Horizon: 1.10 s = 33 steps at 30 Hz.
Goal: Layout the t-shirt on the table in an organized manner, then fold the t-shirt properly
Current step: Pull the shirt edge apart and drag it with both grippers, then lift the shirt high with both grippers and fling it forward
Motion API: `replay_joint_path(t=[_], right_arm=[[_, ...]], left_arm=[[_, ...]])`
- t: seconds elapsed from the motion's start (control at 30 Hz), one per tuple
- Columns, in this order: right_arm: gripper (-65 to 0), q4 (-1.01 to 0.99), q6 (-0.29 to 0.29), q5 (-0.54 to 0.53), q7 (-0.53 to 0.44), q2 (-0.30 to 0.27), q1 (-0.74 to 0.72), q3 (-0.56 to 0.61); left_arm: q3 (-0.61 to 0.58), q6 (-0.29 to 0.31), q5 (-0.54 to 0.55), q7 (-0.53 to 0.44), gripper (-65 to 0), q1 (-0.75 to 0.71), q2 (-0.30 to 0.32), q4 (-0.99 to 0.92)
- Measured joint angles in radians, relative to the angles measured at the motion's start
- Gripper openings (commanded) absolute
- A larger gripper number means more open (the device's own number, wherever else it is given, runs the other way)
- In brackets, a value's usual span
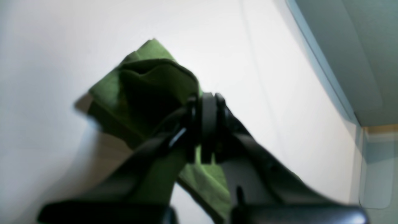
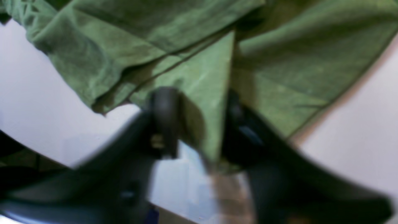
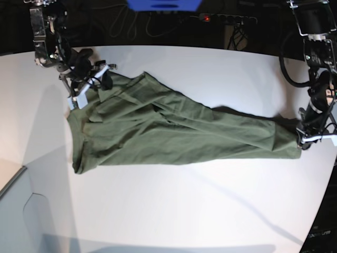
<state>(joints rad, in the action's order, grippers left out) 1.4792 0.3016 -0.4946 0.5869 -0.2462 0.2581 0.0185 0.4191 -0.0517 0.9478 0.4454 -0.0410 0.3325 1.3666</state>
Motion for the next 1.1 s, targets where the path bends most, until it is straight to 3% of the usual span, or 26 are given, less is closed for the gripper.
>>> replay_joint_path(t=[0.03,0.07,0.37,0.7,0.93,1.1], right_arm=[[-64.4,0.0,0.0,0.0,0.005,0.0,-0.012,0.0],[-65.0,0.0,-0.001,-0.001,0.003,0.0,-0.027,0.0],[-65.0,-0.001,0.0,0.001,0.014,-0.023,-0.188,-0.006],[-65.0,-0.019,0.0,0.0,0.025,-0.051,-0.615,-0.003],[-65.0,-0.279,0.001,0.005,-0.015,-0.067,-0.969,-0.004],[-65.0,-0.388,-0.004,0.005,-0.119,-0.077,-1.133,-0.005]], left_arm=[[0.0,0.0,0.0,0.0,-64.6,0.001,0.0,0.0],[0.0,0.0,0.001,0.0,-64.6,0.003,0.0,0.0],[0.001,0.002,0.002,0.007,-64.6,0.097,0.001,-0.005],[-0.035,-0.008,-0.06,0.013,-64.6,0.441,0.002,-0.075],[-0.132,-0.006,-0.069,0.011,-64.6,0.724,0.013,-0.277],[-0.197,0.0,-0.064,0.015,-64.6,0.956,0.011,-0.393]])
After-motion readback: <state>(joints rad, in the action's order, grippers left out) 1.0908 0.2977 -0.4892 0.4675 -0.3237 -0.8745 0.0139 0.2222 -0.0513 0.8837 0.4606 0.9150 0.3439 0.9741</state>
